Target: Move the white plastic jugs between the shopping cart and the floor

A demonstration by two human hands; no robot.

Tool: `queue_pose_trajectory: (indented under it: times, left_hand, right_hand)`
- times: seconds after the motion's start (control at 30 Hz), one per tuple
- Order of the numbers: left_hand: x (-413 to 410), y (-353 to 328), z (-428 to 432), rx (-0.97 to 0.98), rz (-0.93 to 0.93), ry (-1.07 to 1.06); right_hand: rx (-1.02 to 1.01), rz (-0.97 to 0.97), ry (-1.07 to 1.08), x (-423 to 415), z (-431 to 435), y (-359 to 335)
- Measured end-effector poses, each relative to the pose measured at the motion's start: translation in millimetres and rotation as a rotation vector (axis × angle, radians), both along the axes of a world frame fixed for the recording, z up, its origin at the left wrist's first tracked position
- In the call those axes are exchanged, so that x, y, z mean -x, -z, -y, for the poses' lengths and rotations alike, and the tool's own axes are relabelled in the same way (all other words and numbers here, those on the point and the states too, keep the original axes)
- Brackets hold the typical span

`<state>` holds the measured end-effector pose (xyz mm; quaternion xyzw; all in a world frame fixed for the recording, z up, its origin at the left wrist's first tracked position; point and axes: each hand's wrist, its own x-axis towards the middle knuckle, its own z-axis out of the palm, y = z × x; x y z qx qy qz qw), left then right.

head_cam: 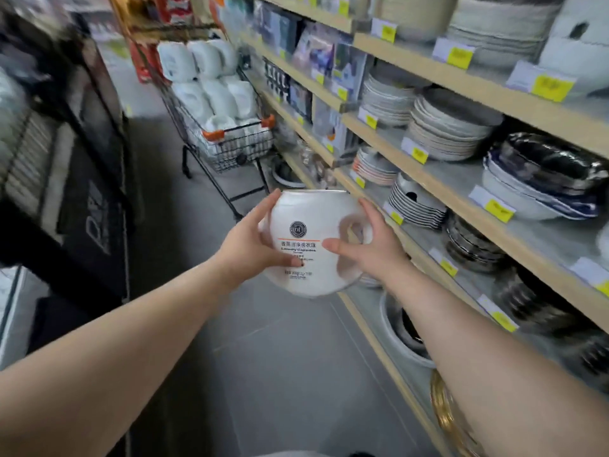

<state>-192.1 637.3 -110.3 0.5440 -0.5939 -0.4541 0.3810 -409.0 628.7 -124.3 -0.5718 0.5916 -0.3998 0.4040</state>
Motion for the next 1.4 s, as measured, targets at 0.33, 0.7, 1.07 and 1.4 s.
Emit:
queue_pose_trajectory:
  times: [0.33,0.7,1.07,1.4]
  left_hand:
    - [-118,9,137,0.001,0.068,-0.372]
    - [-237,0,291,0.018,0.054,-0.697]
    - [-430,1,478,0.023,0.109,-0.643]
    - [-536,-17,668,0.075,0.129,-0.471]
  right_hand:
    - [0.014,0.015,-0.356,-128,211,3]
    - [0.050,-0.046,-0.650,-284,428,-14]
    - [0.042,0.006,-0.626,-466,603,-13]
    - [0.015,0.098,-0.473,-555,762,-20]
